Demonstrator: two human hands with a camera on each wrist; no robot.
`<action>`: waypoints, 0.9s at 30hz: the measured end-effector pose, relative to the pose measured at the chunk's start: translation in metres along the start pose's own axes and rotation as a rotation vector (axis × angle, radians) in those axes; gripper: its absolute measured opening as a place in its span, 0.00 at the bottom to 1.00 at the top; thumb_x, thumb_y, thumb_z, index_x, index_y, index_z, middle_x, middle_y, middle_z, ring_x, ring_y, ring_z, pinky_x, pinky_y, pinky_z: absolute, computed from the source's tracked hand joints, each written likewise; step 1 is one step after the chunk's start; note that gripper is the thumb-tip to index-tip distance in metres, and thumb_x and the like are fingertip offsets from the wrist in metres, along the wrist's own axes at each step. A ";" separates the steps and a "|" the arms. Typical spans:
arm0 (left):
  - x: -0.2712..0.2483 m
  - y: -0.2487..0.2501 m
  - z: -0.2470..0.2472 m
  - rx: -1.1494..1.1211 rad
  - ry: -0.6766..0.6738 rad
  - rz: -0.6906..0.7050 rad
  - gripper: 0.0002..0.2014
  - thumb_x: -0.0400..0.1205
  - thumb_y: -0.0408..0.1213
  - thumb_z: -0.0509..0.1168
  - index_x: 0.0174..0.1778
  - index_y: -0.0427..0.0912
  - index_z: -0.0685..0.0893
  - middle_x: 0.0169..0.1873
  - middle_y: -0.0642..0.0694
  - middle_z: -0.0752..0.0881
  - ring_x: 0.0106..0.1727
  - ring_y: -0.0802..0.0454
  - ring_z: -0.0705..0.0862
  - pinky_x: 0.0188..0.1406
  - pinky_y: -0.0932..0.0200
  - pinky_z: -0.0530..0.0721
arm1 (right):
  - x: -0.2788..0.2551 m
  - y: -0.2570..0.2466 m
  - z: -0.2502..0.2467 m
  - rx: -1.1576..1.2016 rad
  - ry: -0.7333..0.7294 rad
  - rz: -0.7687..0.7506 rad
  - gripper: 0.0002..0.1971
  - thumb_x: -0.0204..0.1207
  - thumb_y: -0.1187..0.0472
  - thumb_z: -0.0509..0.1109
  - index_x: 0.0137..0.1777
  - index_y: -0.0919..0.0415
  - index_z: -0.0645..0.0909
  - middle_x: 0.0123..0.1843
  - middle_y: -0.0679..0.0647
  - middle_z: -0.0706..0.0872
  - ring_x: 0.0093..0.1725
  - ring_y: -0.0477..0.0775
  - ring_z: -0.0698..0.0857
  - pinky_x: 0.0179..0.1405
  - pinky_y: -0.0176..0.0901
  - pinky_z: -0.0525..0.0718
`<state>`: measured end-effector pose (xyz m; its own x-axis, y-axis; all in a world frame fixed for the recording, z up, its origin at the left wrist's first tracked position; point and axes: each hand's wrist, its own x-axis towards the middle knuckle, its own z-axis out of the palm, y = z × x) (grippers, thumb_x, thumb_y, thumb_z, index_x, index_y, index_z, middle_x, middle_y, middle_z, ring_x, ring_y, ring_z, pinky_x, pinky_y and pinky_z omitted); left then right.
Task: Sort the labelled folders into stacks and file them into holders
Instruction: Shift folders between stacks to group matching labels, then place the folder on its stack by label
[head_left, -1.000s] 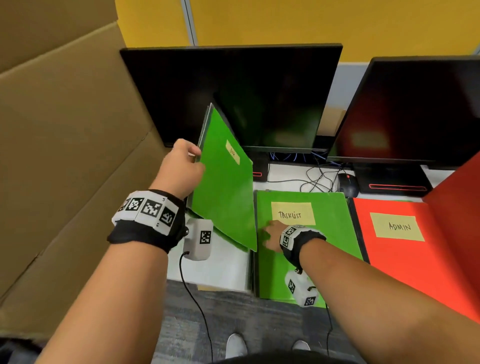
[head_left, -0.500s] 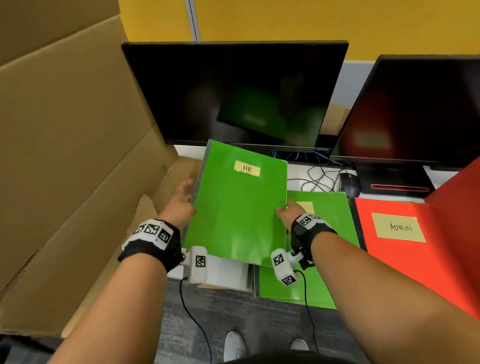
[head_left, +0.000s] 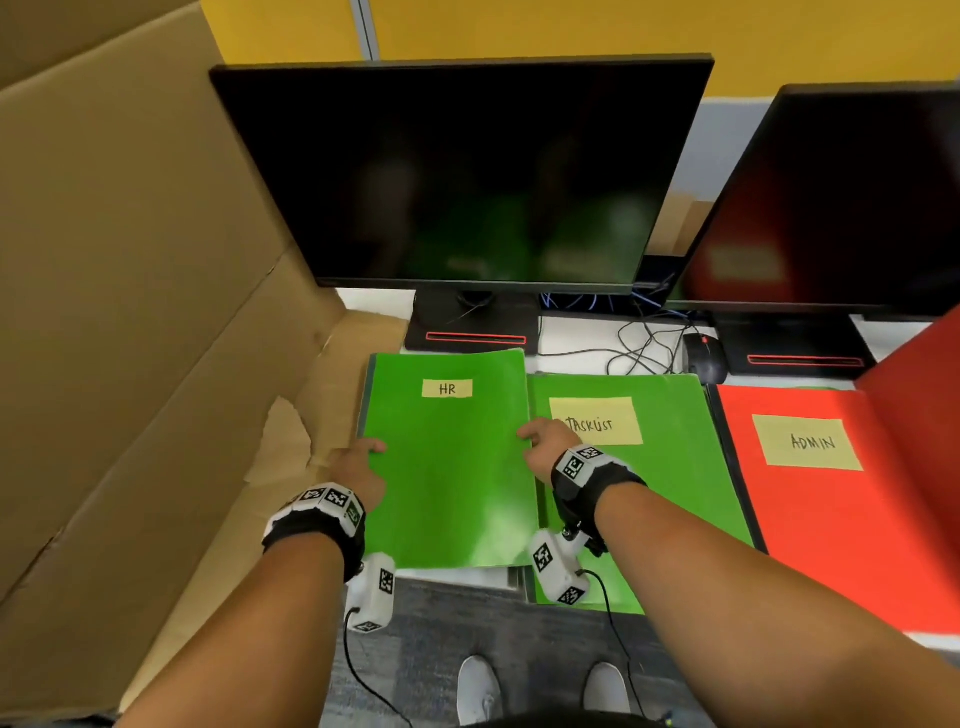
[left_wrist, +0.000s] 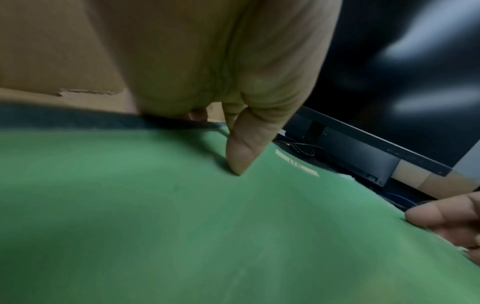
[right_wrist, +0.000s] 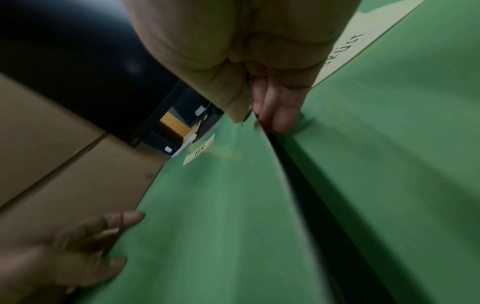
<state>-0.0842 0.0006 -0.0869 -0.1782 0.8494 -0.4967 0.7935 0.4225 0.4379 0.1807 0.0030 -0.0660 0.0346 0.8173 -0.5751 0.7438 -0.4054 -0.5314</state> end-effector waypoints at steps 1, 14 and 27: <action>0.004 -0.003 -0.003 0.026 0.003 -0.013 0.32 0.73 0.20 0.63 0.71 0.52 0.75 0.61 0.34 0.74 0.35 0.46 0.79 0.24 0.61 0.78 | 0.001 -0.004 0.004 -0.050 -0.041 -0.002 0.29 0.74 0.74 0.62 0.75 0.54 0.71 0.76 0.57 0.72 0.71 0.59 0.77 0.65 0.44 0.80; 0.024 -0.020 -0.010 0.159 -0.099 -0.102 0.46 0.68 0.32 0.77 0.79 0.58 0.61 0.76 0.40 0.52 0.73 0.34 0.67 0.65 0.53 0.81 | 0.006 -0.042 0.043 -0.464 -0.144 0.015 0.22 0.79 0.61 0.62 0.73 0.63 0.73 0.74 0.62 0.72 0.72 0.61 0.73 0.73 0.49 0.72; 0.009 0.009 -0.003 0.344 -0.003 -0.068 0.46 0.72 0.34 0.70 0.82 0.62 0.54 0.82 0.43 0.43 0.82 0.35 0.49 0.79 0.38 0.61 | 0.001 -0.044 0.034 -0.275 -0.070 -0.043 0.25 0.82 0.59 0.61 0.78 0.64 0.67 0.78 0.62 0.69 0.74 0.63 0.73 0.71 0.47 0.74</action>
<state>-0.0807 0.0127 -0.0848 -0.2364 0.8216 -0.5187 0.9296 0.3467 0.1256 0.1255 0.0078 -0.0648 -0.0404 0.7974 -0.6021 0.8970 -0.2366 -0.3735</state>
